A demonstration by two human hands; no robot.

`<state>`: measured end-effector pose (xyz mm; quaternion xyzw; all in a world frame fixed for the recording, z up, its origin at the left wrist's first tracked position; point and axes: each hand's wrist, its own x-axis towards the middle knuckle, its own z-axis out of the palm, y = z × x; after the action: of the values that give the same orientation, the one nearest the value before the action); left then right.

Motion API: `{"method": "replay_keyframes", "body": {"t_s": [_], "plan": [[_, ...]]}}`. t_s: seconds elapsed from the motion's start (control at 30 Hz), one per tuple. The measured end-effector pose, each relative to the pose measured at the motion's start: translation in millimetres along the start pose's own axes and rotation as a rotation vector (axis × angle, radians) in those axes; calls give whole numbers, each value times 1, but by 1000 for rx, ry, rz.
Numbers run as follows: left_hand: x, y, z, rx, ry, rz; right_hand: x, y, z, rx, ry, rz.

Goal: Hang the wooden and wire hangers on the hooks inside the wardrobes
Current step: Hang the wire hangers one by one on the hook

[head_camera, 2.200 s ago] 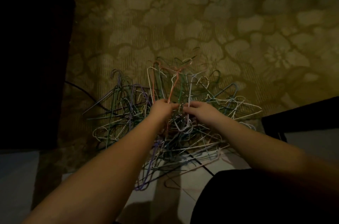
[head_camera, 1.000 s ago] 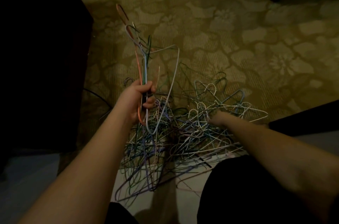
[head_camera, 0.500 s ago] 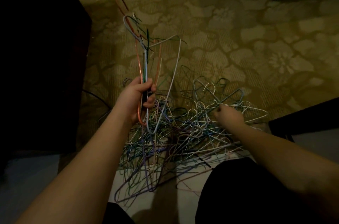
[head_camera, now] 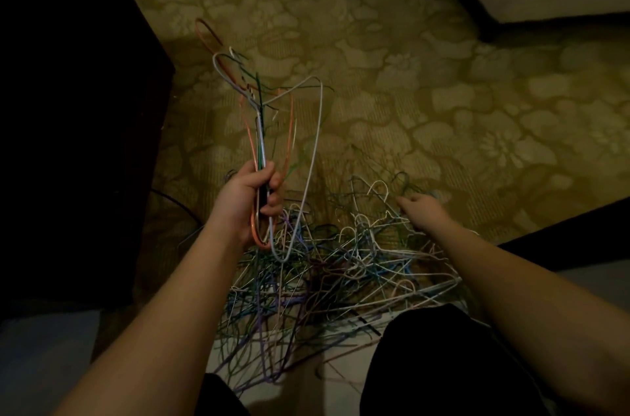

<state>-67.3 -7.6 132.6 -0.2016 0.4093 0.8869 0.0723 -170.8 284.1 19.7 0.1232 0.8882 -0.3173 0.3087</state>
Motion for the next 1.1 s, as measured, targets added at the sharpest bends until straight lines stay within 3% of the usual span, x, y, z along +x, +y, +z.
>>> {"method": "replay_keyframes", "body": {"t_s": [0.1, 0.27, 0.43, 0.73, 1.1], "plan": [[-3, 2, 0, -23, -8, 7, -7, -13, 0, 78, 32, -16], [-10, 11, 2, -17, 16, -6, -18, -32, 9, 81, 118, -206], [-36, 39, 17, -15, 73, -17, -54, -63, 1, 215, 120, -167], [-162, 143, 85, -69, 240, -91, -221, -128, -72, 558, 28, 18], [-331, 265, 172, -51, 483, -95, -423, -241, -197, 406, 0, -102]]}}
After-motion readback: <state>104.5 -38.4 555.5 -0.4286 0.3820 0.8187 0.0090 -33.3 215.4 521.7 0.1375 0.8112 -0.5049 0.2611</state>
